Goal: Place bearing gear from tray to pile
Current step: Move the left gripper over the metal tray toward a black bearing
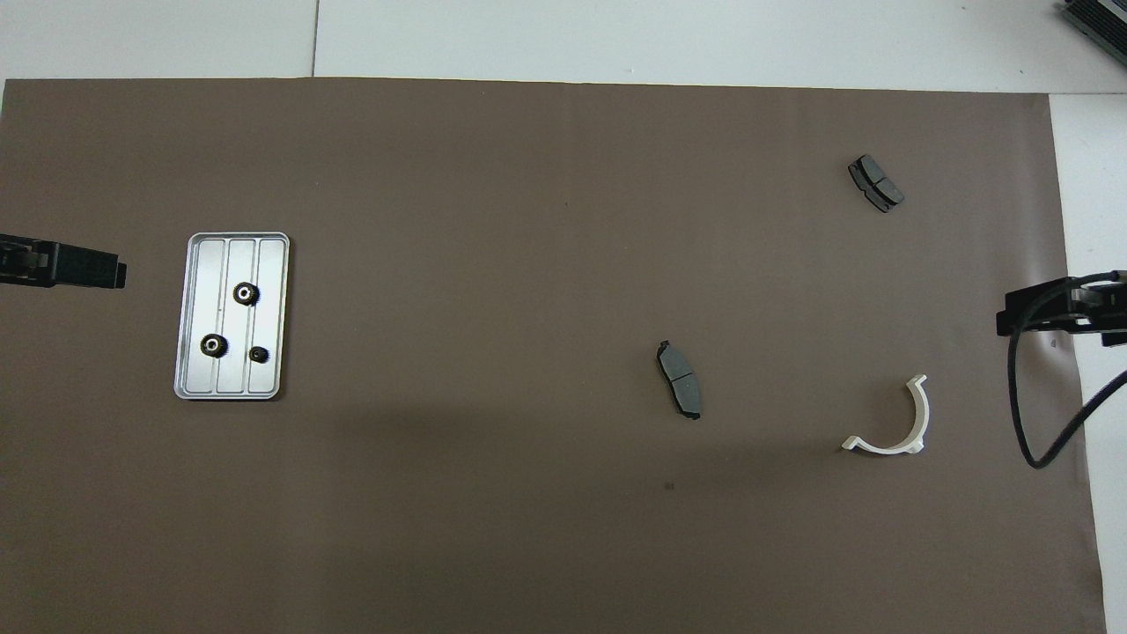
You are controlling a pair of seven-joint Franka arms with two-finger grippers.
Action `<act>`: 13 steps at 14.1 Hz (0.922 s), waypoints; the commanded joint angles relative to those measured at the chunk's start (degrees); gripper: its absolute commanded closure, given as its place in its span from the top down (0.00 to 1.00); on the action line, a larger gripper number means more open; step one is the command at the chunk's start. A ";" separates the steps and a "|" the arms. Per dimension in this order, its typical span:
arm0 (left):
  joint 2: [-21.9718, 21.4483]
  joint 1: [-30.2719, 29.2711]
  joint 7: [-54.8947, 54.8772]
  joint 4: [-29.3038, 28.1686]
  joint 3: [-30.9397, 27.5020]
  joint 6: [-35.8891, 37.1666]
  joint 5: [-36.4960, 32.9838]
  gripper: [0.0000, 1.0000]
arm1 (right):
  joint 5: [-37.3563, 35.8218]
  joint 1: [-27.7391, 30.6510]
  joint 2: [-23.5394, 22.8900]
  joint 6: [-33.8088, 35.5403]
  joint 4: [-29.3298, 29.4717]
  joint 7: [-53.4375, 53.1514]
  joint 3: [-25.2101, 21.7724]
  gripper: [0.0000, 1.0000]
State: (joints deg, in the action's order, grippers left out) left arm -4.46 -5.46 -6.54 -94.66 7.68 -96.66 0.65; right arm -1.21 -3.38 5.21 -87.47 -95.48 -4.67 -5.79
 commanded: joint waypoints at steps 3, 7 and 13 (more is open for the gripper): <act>-1.60 0.01 0.39 -1.50 -0.57 -0.02 0.85 1.00 | 0.15 0.13 0.15 0.90 0.47 1.50 -0.01 1.00; -1.43 -0.08 0.65 -1.58 -0.57 -0.89 0.85 1.00 | 0.15 0.13 0.15 0.90 0.47 1.50 -0.01 1.00; 5.58 -0.96 0.57 -7.29 -0.92 -11.07 2.87 1.00 | 0.15 0.13 0.15 0.90 0.47 1.50 -0.01 1.00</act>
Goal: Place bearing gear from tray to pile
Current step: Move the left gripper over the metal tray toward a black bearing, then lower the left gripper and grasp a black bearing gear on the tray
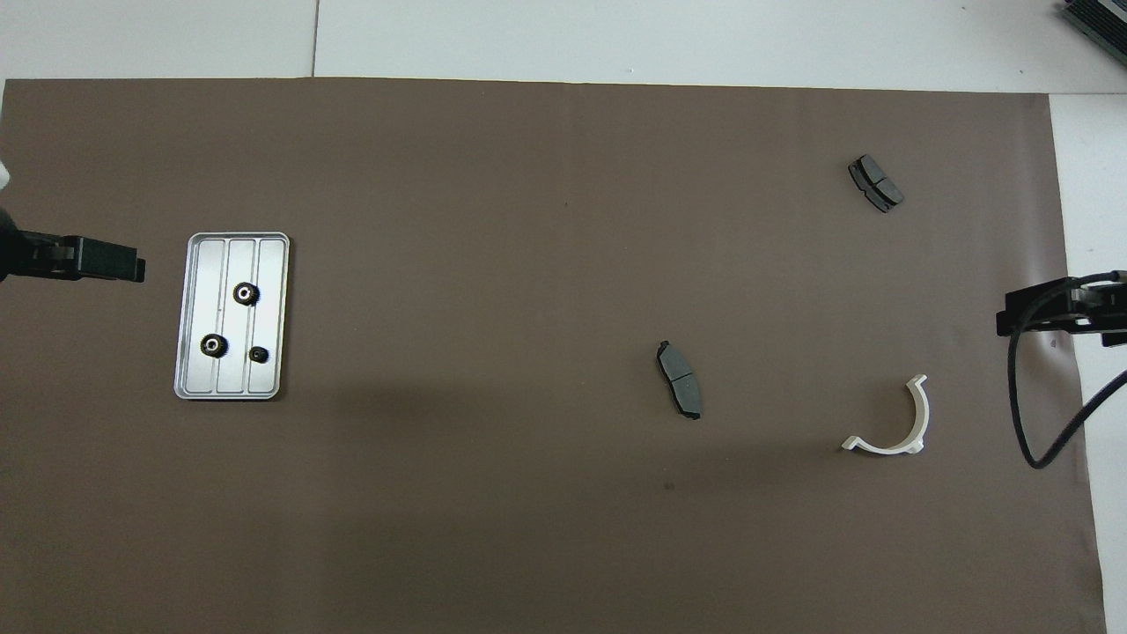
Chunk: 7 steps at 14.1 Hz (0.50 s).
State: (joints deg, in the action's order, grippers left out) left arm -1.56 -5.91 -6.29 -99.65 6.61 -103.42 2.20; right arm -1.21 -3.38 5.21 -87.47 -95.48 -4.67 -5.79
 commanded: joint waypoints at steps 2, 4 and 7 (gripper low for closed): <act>5.94 -0.50 0.32 -2.56 0.07 -7.48 1.23 1.00 | 0.15 0.13 0.15 0.90 0.47 1.50 -0.01 1.00; 7.53 -0.59 0.41 -3.87 0.07 -9.59 1.22 1.00 | 0.15 0.13 0.15 0.90 0.47 1.50 -0.01 1.00; 7.97 -0.59 0.58 -8.70 -0.02 -16.09 1.22 0.87 | 0.15 0.13 0.15 0.90 0.47 1.50 -0.01 1.00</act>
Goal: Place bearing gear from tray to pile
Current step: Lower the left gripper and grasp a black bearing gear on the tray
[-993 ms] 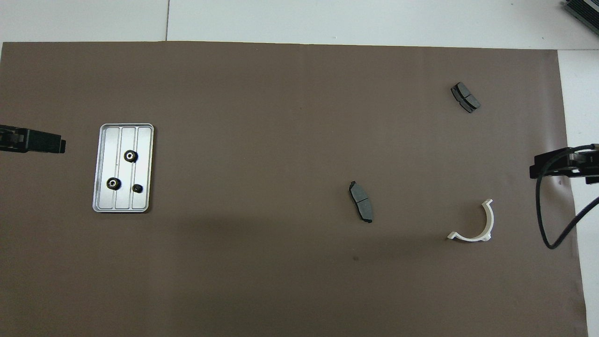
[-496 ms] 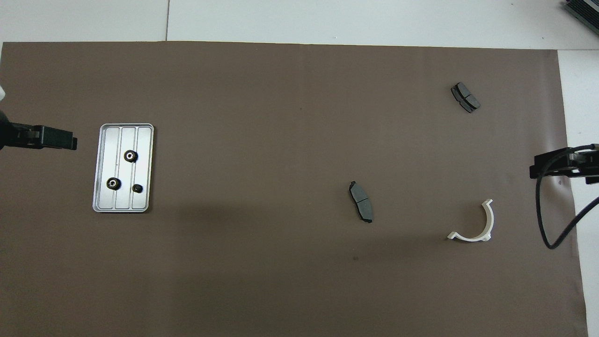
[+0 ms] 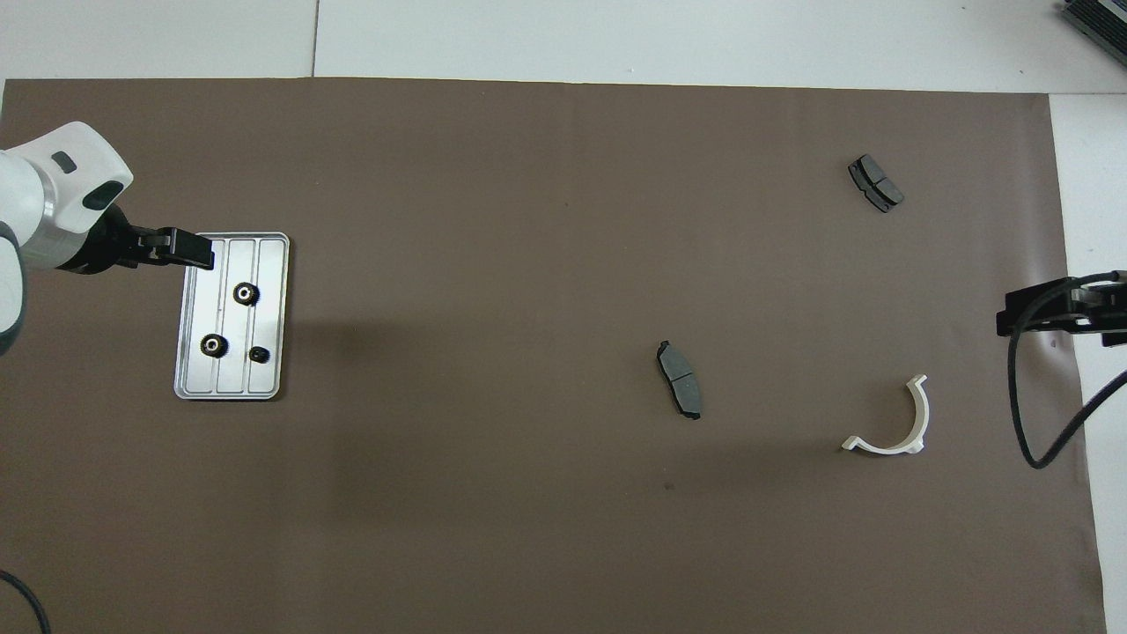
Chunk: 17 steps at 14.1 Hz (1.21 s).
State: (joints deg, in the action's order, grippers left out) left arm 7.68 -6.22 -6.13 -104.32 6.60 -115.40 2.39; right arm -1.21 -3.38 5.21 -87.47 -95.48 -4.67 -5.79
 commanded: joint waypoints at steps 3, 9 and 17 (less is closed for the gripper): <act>2.94 -0.20 0.51 -3.96 -0.01 -5.79 0.52 0.72 | 0.15 0.13 0.15 0.99 0.47 1.50 -0.01 1.00; 9.98 0.51 0.51 -4.31 -0.01 -12.03 0.43 0.61 | 0.15 0.13 0.15 0.90 0.47 1.50 -0.01 1.00; 10.51 -0.28 0.51 -6.60 -0.09 -14.32 0.16 0.56 | 0.15 0.13 0.15 0.90 0.47 1.50 -0.01 1.00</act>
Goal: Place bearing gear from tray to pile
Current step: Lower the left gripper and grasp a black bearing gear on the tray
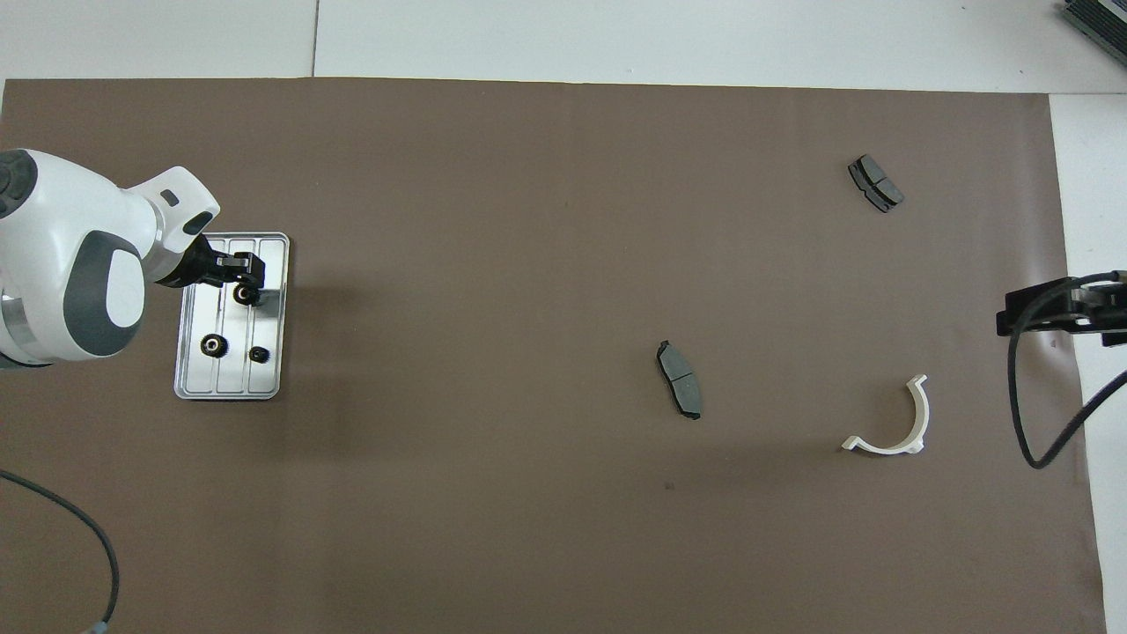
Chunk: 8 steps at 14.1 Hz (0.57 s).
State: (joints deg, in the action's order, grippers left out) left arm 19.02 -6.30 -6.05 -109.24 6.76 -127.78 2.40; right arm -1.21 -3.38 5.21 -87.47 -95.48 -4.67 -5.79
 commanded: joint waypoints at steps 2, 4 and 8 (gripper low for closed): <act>-0.39 -0.29 0.51 -2.11 -0.26 -3.78 0.15 0.56 | 0.15 0.13 0.15 0.90 0.47 1.50 -0.01 1.00; -0.04 -0.38 0.51 -2.73 -0.43 -5.19 0.15 0.56 | 0.15 0.13 0.15 0.90 0.47 1.50 -0.01 1.00; 0.14 -0.29 1.13 -3.79 -0.43 -6.42 0.15 0.56 | 0.15 0.13 0.15 0.90 0.47 1.50 -0.01 1.00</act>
State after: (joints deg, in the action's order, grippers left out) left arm 19.55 -6.42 -5.59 -111.18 6.36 -131.78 2.40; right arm -1.21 -3.38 5.21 -87.47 -95.48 -4.67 -5.79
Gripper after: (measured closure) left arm 0.432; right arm 0.000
